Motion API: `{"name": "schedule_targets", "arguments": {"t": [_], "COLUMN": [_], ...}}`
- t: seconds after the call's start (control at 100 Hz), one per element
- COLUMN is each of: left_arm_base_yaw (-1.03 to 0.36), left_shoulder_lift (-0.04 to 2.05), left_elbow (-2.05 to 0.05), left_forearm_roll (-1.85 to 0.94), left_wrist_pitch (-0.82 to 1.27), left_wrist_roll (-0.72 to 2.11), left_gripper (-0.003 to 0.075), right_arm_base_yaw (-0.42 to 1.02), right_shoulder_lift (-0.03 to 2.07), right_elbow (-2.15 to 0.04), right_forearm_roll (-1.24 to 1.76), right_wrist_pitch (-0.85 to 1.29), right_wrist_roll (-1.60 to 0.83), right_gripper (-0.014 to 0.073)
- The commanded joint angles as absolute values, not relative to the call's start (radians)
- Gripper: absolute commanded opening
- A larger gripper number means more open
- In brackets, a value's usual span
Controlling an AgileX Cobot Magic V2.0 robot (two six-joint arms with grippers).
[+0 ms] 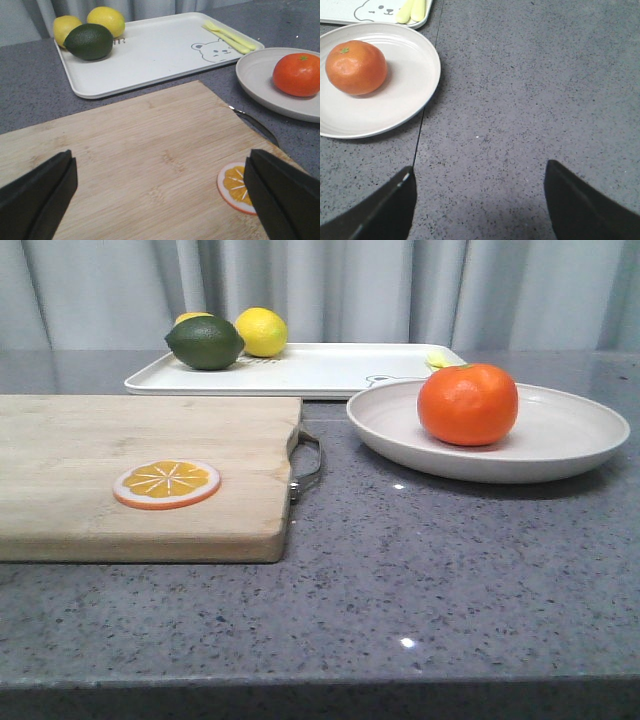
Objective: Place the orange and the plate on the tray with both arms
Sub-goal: 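Open the left gripper and raise it away from the orange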
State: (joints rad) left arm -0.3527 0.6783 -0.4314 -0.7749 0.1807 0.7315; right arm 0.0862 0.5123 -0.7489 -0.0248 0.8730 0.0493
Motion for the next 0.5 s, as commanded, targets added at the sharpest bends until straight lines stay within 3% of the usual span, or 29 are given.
{"name": "schedule_targets", "arguments": {"t": [0.0, 0.19, 0.49], "left_arm_base_yaw": [-0.336, -0.334, -0.334], "left_shoulder_lift": [0.659, 0.660, 0.660], "left_elbow": [-0.443, -0.443, -0.443], "left_forearm_roll": [-0.793, -0.793, -0.793], "left_wrist_pitch": [0.119, 0.102, 0.098], "left_wrist_roll": [0.723, 0.723, 0.723], "left_gripper": [0.0638, 0.0614, 0.0391], "right_arm_base_yaw": [0.081, 0.081, 0.081], "right_shoulder_lift": [0.524, 0.524, 0.524], "right_elbow": [-0.783, -0.783, -0.783], "right_forearm_roll": [-0.037, -0.037, -0.036], "right_wrist_pitch": [0.811, 0.811, 0.818], "right_wrist_roll": [0.041, 0.041, 0.041], "right_gripper": [0.0540, 0.0540, 0.0540]}}
